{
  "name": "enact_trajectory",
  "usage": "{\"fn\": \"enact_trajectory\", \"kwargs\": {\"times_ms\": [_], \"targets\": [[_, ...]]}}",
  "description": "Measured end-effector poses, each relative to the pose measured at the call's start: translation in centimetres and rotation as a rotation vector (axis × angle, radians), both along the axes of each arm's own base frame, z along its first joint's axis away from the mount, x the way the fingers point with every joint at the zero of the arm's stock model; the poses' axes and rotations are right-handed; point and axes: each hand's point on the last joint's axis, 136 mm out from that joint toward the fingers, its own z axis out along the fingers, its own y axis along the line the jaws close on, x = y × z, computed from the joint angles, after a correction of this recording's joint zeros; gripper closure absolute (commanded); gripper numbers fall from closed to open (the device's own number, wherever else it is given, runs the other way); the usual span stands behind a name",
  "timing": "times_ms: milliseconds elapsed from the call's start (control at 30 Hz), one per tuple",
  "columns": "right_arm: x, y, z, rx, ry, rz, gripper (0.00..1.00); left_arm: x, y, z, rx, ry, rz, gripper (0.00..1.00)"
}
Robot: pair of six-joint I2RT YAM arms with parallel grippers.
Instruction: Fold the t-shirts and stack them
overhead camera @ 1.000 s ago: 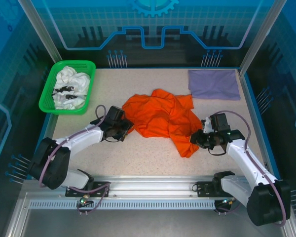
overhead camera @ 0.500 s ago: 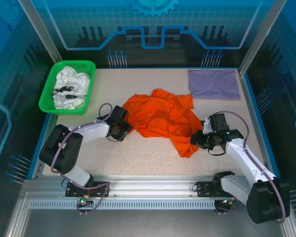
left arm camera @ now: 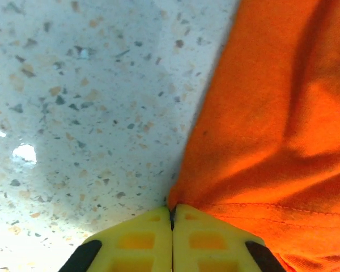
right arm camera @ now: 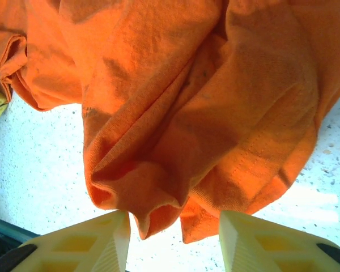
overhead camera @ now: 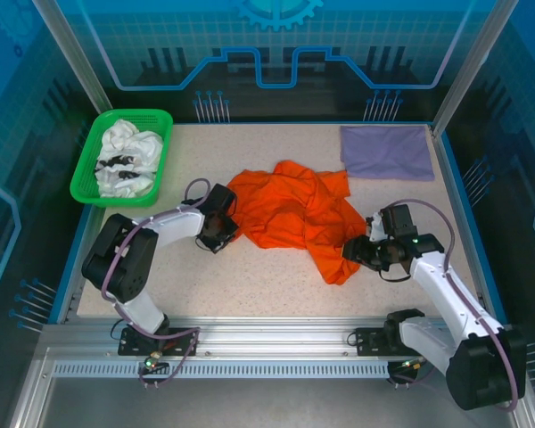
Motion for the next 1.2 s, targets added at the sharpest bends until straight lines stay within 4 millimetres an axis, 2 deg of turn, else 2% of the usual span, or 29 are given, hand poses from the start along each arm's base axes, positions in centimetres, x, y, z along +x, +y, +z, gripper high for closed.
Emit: {"fn": "enact_trajectory", "kwargs": {"times_ms": [200, 300, 367, 467, 600, 700, 800, 833, 900, 967, 1033, 1100, 1133, 1200], "targets": [[-1.7, 0.0, 0.6, -0.040, 0.000, -0.003, 0.48, 0.2, 0.2, 0.2, 0.009, -0.008, -0.059, 1.00], [-2.8, 1.0, 0.3, -0.045, 0.022, 0.028, 0.50, 1.7, 0.4, 1.0, 0.012, -0.082, -0.078, 1.00], [-3.7, 1.7, -0.5, -0.044, 0.048, 0.051, 0.51, 2.7, 0.5, 2.6, 0.006, -0.151, -0.082, 1.00], [-5.2, 2.1, -2.4, -0.048, 0.112, 0.057, 0.52, 3.6, 0.6, 6.3, -0.025, -0.284, -0.073, 1.00], [-6.1, 1.9, -4.5, -0.068, 0.197, 0.030, 0.53, 2.6, 1.2, 10.4, -0.062, -0.422, -0.060, 1.00], [-5.5, 2.0, -5.2, -0.085, 0.210, 0.019, 0.53, 1.3, 1.8, 11.7, -0.077, -0.473, -0.048, 1.00], [-4.8, 2.3, -6.0, -0.094, 0.224, 0.012, 0.63, 0.1, 2.4, 12.2, -0.084, -0.501, -0.040, 1.00], [-4.6, 2.4, -6.4, -0.098, 0.232, 0.014, 0.69, -0.3, 2.6, 12.4, -0.086, -0.507, -0.035, 1.00], [-4.4, 2.4, -7.4, -0.126, 0.262, 0.015, 0.88, -1.1, 3.1, 12.9, -0.093, -0.524, -0.021, 1.00], [-4.3, 2.3, -7.9, -0.146, 0.274, 0.017, 0.95, -1.5, 3.6, 13.6, -0.100, -0.545, -0.008, 1.00], [-4.1, 2.2, -7.7, -0.152, 0.258, 0.021, 1.00, -1.6, 4.2, 14.4, -0.104, -0.566, 0.007, 1.00], [-3.2, 2.3, -6.3, -0.149, 0.209, 0.029, 1.00, -1.6, 4.8, 15.0, -0.112, -0.580, 0.027, 1.00], [-2.7, 2.5, -5.4, -0.142, 0.182, 0.029, 1.00, -1.4, 5.1, 15.3, -0.119, -0.581, 0.037, 1.00], [-0.6, 2.8, -2.3, -0.111, 0.102, 0.023, 1.00, -0.7, 5.6, 16.2, -0.133, -0.583, 0.060, 1.00]]}}
